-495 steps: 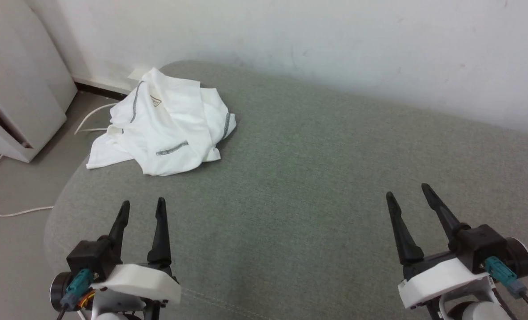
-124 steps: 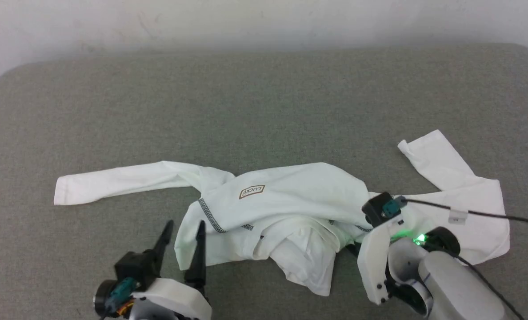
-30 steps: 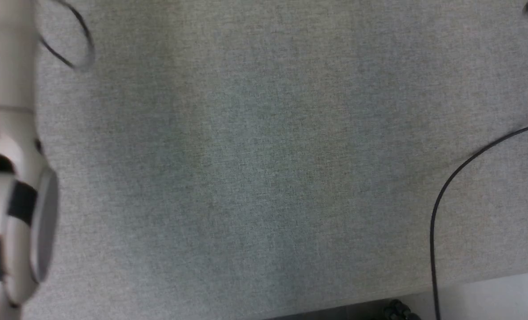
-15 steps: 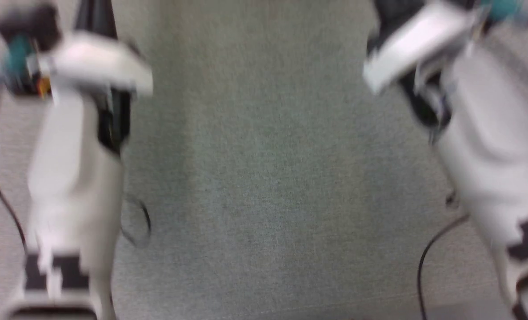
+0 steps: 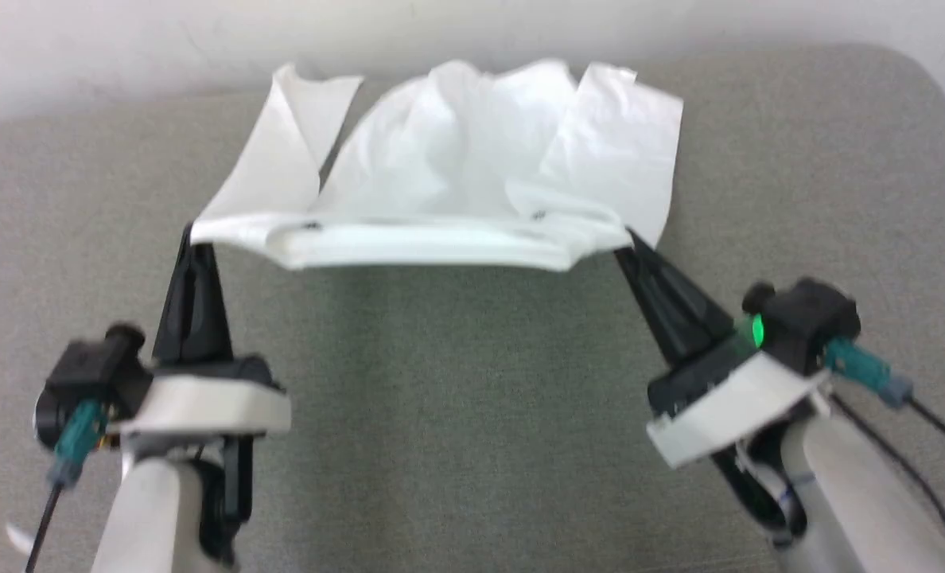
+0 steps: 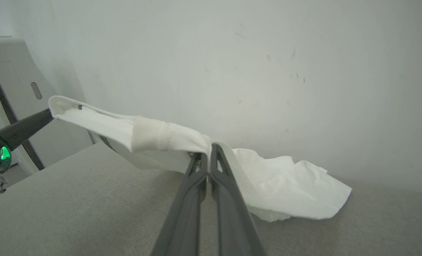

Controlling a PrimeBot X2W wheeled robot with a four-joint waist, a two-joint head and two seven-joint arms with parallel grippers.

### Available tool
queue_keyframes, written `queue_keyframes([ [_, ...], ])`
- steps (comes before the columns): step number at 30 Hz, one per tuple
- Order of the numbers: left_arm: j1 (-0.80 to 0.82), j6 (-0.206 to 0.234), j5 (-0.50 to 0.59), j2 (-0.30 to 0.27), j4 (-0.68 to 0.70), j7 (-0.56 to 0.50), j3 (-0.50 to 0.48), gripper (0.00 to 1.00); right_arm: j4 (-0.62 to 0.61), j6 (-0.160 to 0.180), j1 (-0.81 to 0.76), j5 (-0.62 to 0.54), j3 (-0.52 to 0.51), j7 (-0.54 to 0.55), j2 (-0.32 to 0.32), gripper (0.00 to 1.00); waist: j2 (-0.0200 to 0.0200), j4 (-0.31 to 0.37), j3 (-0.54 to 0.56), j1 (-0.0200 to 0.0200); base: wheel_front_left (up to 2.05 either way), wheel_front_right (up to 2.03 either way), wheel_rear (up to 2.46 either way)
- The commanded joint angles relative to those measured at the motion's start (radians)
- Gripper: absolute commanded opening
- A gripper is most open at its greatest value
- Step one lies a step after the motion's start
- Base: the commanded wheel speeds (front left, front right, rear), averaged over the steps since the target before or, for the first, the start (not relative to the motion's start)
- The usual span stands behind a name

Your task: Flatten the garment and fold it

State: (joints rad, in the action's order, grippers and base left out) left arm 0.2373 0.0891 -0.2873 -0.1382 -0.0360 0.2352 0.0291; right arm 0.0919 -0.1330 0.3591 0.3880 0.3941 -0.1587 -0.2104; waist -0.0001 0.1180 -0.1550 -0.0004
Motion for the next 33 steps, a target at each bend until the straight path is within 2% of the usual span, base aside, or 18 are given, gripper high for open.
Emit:
queue_keyframes([
  [1, -0.054, 0.021, 0.011, -0.013, 0.043, -0.012, -0.014, 0.00, -0.050, 0.002, -0.054, -0.018, -0.018, 0.018, 0.008, 0.00, 0.0001, 0.003, 0.077, 0.0004, 0.00, 0.00, 0.00],
  [5, -0.209, 0.066, 0.035, -0.021, 0.162, -0.072, -0.017, 0.00, -0.166, 0.002, -0.217, -0.058, -0.063, 0.098, 0.036, 0.00, 0.0001, 0.008, 0.096, 0.0004, 0.00, 0.00, 0.00],
  [8, -0.318, 0.088, 0.048, -0.017, 0.225, -0.117, -0.007, 0.00, -0.206, 0.002, -0.334, -0.081, -0.106, 0.141, 0.064, 0.00, 0.0001, 0.003, 0.107, 0.0004, 0.00, 0.00, 0.00],
  [15, -0.516, 0.112, 0.062, -0.001, 0.231, -0.191, 0.041, 0.00, -0.177, 0.002, -0.535, -0.147, -0.178, 0.184, 0.108, 0.00, 0.0001, -0.009, 0.129, 0.0004, 0.00, 0.00, 0.00],
  [21, -0.574, 0.079, 0.030, 0.015, 0.091, -0.205, 0.087, 0.00, -0.064, 0.002, -0.591, -0.192, -0.195, 0.189, 0.126, 0.00, 0.0001, -0.016, 0.125, 0.0004, 0.00, 0.00, 0.00],
  [29, -0.453, 0.015, -0.009, 0.050, -0.124, -0.122, 0.142, 0.00, 0.095, 0.002, -0.545, -0.234, -0.173, 0.192, 0.137, 0.00, 0.0001, -0.020, 0.096, 0.0004, 0.00, 0.00, 0.00],
  [30, -0.439, 0.003, -0.024, 0.055, -0.148, -0.114, 0.146, 0.00, 0.113, 0.002, -0.535, -0.232, -0.166, 0.192, 0.138, 0.27, 0.0001, -0.018, 0.096, 0.0004, 0.00, 0.00, 0.00],
  [31, -0.427, -0.007, -0.038, 0.060, -0.172, -0.112, 0.151, 0.00, 0.126, 0.002, -0.525, -0.224, -0.156, 0.187, 0.139, 0.62, 0.0001, -0.017, 0.096, 0.0004, 0.00, 0.00, 0.00],
  [32, -0.416, -0.013, -0.048, 0.063, -0.194, -0.112, 0.155, 0.29, 0.134, 0.002, -0.516, -0.212, -0.146, 0.181, 0.140, 1.00, 0.0001, -0.018, 0.098, 0.0004, 0.00, 0.00, 0.00],
  [33, -0.406, -0.019, -0.063, 0.066, -0.207, -0.107, 0.155, 1.00, 0.138, 0.002, -0.511, -0.203, -0.134, 0.176, 0.139, 1.00, 0.0001, -0.019, 0.101, 0.0004, 0.00, 0.00, 0.00],
])
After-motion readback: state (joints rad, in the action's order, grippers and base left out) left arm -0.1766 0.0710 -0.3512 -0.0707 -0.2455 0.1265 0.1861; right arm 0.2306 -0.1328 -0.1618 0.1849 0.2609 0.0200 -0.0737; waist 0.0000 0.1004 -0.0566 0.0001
